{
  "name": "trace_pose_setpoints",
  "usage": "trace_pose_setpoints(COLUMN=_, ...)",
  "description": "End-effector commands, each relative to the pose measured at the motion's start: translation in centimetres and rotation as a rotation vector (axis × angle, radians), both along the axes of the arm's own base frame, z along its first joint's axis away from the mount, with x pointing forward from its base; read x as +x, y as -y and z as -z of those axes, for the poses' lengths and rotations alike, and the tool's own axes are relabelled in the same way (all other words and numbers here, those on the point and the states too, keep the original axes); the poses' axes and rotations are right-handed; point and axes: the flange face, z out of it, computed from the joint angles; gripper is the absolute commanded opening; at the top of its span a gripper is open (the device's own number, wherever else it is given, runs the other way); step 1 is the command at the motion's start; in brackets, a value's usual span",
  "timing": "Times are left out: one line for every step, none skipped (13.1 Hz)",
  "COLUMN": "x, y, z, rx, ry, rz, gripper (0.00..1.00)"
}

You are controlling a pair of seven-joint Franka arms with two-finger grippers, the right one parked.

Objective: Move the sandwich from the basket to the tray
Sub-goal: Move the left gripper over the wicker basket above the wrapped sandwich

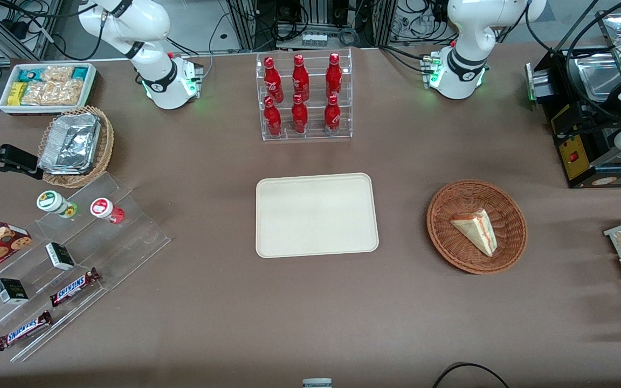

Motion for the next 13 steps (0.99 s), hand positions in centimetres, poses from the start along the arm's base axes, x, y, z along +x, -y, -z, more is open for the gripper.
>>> trace_pose_setpoints(x=0.0, y=0.1, z=-0.6, rx=0.000, ry=0.000, rz=-0.012, gripper=1.00)
trace_pose_setpoints(x=0.0, y=-0.2, z=-0.5, rx=0.000, ry=-0.004, rz=-0.013, gripper=1.00)
trace_pose_setpoints(x=0.2, y=-0.4, z=-0.2, rx=0.000, ry=-0.008, rz=-0.018, gripper=1.00)
trace_pose_setpoints(x=0.3, y=-0.4, z=0.2, rx=0.000, ry=-0.014, rz=-0.019, gripper=1.00)
trace_pose_setpoints(x=0.6, y=-0.4, z=0.9, rx=0.001, ry=-0.022, rz=-0.024, gripper=1.00)
trace_pose_setpoints(x=1.3, y=-0.4, z=2.3, rx=0.002, ry=-0.044, rz=-0.031, gripper=1.00)
trace_pose_setpoints(x=2.1, y=-0.8, z=3.9, rx=0.001, ry=-0.058, rz=-0.041, gripper=1.00)
trace_pose_setpoints(x=3.2, y=-0.9, z=5.8, rx=0.000, ry=-0.054, rz=-0.042, gripper=1.00)
trace_pose_setpoints(x=3.8, y=-0.8, z=7.6, rx=-0.001, ry=-0.045, rz=-0.041, gripper=1.00)
trace_pose_setpoints(x=4.2, y=-0.8, z=9.1, rx=-0.002, ry=-0.036, rz=-0.047, gripper=1.00)
trace_pose_setpoints(x=4.5, y=-0.6, z=11.0, rx=-0.002, ry=-0.025, rz=-0.059, gripper=1.00)
trace_pose_setpoints(x=4.7, y=-0.7, z=12.7, rx=-0.003, ry=-0.007, rz=-0.090, gripper=1.00)
trace_pose_setpoints(x=4.9, y=-0.6, z=14.3, rx=-0.005, ry=0.009, rz=-0.113, gripper=1.00)
